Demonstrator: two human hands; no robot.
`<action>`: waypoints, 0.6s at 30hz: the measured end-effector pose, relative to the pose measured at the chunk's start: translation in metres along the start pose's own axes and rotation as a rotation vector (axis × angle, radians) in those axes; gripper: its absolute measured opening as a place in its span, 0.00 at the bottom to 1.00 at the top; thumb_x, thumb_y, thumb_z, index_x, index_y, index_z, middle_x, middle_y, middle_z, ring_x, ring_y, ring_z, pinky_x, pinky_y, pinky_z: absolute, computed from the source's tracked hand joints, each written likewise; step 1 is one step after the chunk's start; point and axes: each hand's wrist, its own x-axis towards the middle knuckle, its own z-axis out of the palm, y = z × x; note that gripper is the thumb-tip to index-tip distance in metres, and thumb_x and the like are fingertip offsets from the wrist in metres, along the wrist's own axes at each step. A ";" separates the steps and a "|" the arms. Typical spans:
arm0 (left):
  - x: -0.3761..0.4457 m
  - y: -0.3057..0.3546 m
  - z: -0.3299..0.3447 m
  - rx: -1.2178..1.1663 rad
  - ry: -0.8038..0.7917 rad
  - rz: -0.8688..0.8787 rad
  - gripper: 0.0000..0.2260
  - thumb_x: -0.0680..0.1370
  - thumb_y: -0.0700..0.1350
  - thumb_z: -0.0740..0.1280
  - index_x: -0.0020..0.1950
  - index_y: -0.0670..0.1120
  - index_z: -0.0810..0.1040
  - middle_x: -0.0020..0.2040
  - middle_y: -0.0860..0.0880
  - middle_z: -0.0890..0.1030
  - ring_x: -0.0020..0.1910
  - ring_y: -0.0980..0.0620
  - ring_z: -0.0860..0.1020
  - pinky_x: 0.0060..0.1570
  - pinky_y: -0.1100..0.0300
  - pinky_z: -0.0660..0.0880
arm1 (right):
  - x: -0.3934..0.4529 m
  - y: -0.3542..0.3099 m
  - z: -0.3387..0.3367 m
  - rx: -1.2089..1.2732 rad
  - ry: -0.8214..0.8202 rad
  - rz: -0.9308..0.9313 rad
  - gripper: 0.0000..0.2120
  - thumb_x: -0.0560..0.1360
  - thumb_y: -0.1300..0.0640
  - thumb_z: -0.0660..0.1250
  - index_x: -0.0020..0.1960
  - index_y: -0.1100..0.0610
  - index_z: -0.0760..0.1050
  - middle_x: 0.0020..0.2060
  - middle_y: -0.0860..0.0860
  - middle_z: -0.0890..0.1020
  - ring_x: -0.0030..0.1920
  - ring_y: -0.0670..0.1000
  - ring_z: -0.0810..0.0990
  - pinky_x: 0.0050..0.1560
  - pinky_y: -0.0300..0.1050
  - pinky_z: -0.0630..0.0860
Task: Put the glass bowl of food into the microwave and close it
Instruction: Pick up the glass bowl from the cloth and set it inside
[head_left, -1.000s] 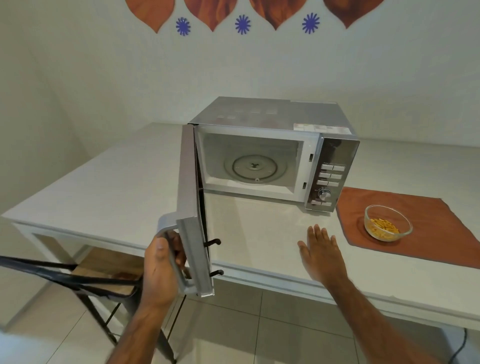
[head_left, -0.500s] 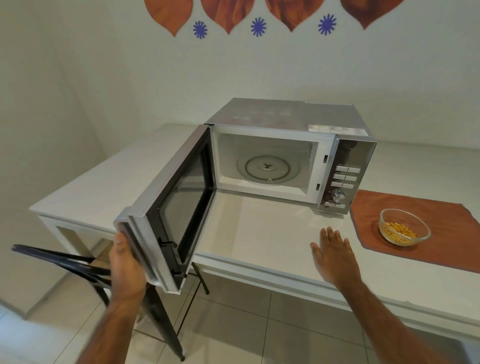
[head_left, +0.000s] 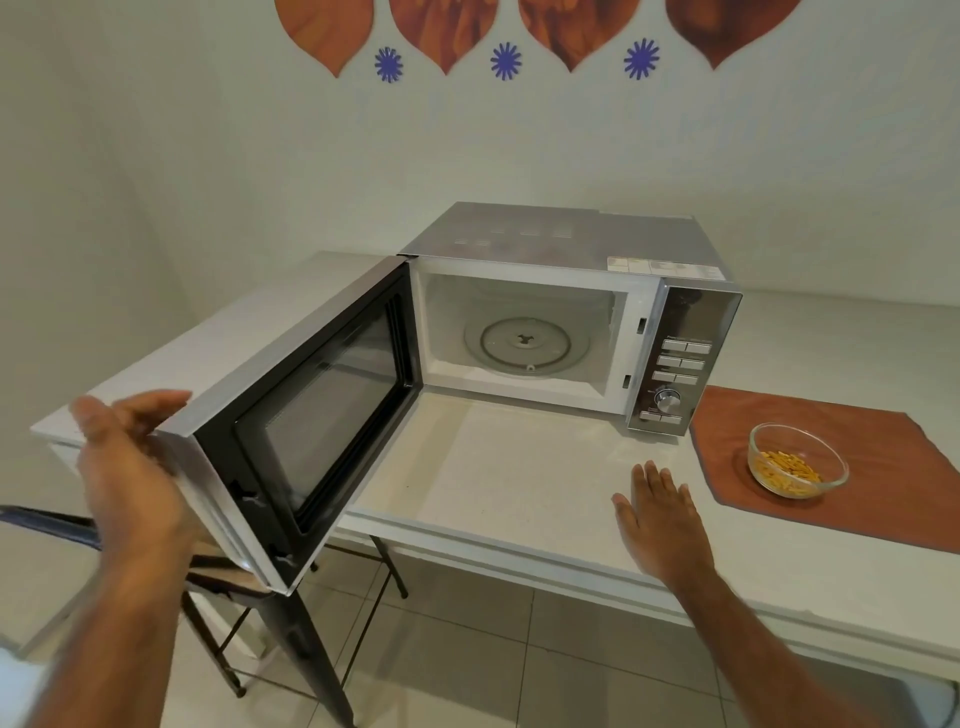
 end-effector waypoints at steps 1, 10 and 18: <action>0.007 0.008 0.000 0.047 0.003 0.069 0.25 0.87 0.60 0.45 0.49 0.61 0.81 0.50 0.59 0.82 0.51 0.63 0.78 0.57 0.62 0.71 | 0.000 0.000 0.000 0.000 0.000 0.003 0.33 0.84 0.40 0.46 0.82 0.59 0.54 0.83 0.58 0.56 0.83 0.60 0.55 0.82 0.59 0.53; -0.036 0.099 0.063 0.422 -0.305 0.546 0.16 0.85 0.59 0.59 0.59 0.51 0.80 0.60 0.46 0.80 0.63 0.42 0.78 0.59 0.42 0.78 | 0.000 -0.001 -0.001 0.007 -0.005 0.006 0.33 0.84 0.39 0.46 0.83 0.58 0.54 0.83 0.57 0.56 0.83 0.59 0.55 0.82 0.58 0.53; -0.093 0.018 0.157 0.471 -0.707 0.445 0.20 0.84 0.64 0.54 0.65 0.54 0.77 0.63 0.56 0.76 0.67 0.57 0.69 0.66 0.49 0.74 | -0.002 -0.001 -0.004 0.040 -0.015 0.022 0.34 0.84 0.38 0.45 0.83 0.57 0.51 0.84 0.56 0.53 0.84 0.57 0.52 0.83 0.57 0.49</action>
